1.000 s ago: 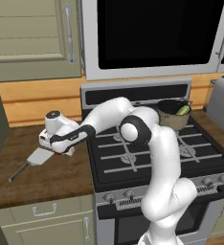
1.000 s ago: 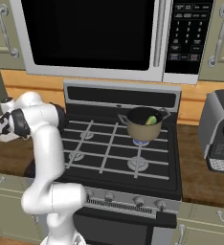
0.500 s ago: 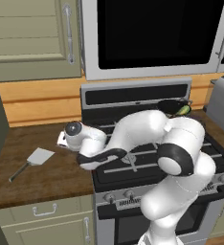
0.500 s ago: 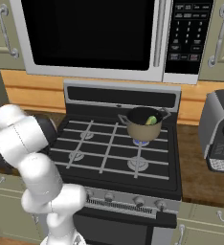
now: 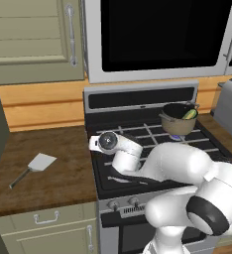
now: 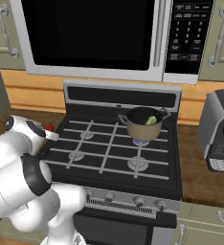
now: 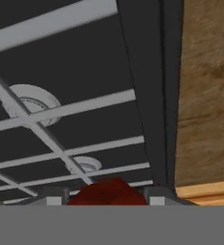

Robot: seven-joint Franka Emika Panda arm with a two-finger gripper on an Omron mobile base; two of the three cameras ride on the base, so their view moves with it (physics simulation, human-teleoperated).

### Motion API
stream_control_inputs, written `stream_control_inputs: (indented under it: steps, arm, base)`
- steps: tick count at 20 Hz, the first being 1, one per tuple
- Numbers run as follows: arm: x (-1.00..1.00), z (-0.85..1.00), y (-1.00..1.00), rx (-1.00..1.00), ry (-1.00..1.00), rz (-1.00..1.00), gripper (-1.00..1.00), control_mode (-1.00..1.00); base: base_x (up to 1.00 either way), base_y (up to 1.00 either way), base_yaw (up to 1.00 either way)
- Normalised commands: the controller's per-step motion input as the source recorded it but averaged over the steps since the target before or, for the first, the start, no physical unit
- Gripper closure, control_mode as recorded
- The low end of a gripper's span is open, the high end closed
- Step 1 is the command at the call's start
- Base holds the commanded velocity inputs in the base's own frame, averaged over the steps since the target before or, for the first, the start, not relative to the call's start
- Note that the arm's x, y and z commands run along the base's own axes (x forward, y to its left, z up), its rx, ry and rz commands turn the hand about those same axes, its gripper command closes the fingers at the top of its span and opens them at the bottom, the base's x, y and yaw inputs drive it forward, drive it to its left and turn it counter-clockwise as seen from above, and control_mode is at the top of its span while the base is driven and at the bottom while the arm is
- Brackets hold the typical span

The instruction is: Put the corn and bell pepper in the pot. Retrieve the spatula and lightly stir the vegetables in the pot.

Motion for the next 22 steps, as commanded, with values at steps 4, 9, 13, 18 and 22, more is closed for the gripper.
stream_control_inputs:
  steps: [4,9,13,18,22]
  arm:
    - [0.00,0.28,-1.00,-0.12,-0.05,0.00,1.00,-1.00]
    - [0.00,0.15,-0.89,-0.01,-0.02,-0.01,1.00,-1.00]
    - [0.04,0.00,-0.87,0.18,0.02,-0.01,1.00,-1.00]
    - [0.24,0.11,-0.81,0.22,0.03,0.00,1.00,-1.00]
    - [0.43,0.39,-0.98,0.18,0.00,-0.04,1.00,-1.00]
  base:
    - [0.00,0.00,0.00]
    - [0.00,0.00,0.00]
    - [0.00,0.00,0.00]
    - [0.00,0.00,0.00]
    - [0.00,0.00,0.00]
